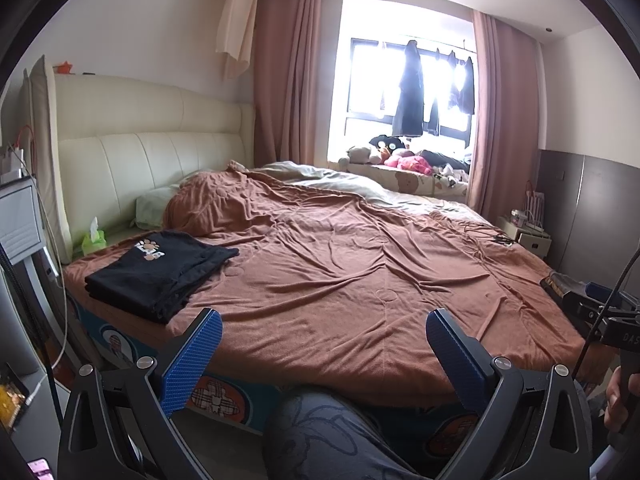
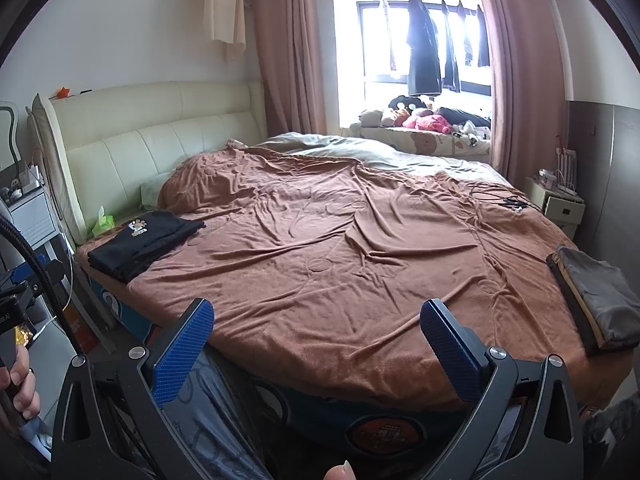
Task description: Fold small clothes
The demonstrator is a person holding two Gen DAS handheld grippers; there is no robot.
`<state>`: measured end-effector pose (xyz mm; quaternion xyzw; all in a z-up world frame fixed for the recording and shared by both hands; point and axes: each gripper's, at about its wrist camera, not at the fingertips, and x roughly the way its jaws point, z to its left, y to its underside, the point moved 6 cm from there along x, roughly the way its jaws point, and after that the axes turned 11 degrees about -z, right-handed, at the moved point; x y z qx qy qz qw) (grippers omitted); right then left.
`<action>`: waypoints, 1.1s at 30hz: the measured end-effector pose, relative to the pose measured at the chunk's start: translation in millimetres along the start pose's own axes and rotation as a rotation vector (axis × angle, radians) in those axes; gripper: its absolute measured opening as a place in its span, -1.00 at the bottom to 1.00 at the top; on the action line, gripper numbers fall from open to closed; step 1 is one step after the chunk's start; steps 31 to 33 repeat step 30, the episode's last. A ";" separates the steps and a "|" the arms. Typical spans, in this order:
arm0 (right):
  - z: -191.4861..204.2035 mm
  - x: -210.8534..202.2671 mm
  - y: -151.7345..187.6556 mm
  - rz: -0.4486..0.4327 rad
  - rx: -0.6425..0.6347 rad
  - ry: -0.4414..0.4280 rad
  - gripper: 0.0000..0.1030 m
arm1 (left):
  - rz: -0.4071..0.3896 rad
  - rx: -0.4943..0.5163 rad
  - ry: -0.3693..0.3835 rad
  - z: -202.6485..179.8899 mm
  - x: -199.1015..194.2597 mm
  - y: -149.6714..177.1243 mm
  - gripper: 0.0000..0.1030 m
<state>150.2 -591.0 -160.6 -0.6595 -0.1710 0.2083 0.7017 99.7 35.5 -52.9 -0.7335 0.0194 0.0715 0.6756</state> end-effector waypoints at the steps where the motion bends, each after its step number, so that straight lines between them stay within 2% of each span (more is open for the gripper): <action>1: 1.0 -0.4 0.1 -0.001 0.001 0.001 1.00 | 0.001 0.000 -0.002 -0.1 0.1 0.0 0.99; 33: 3.5 1.3 6.1 0.008 -0.007 0.020 1.00 | 0.006 0.017 0.011 -2.6 0.2 3.4 0.99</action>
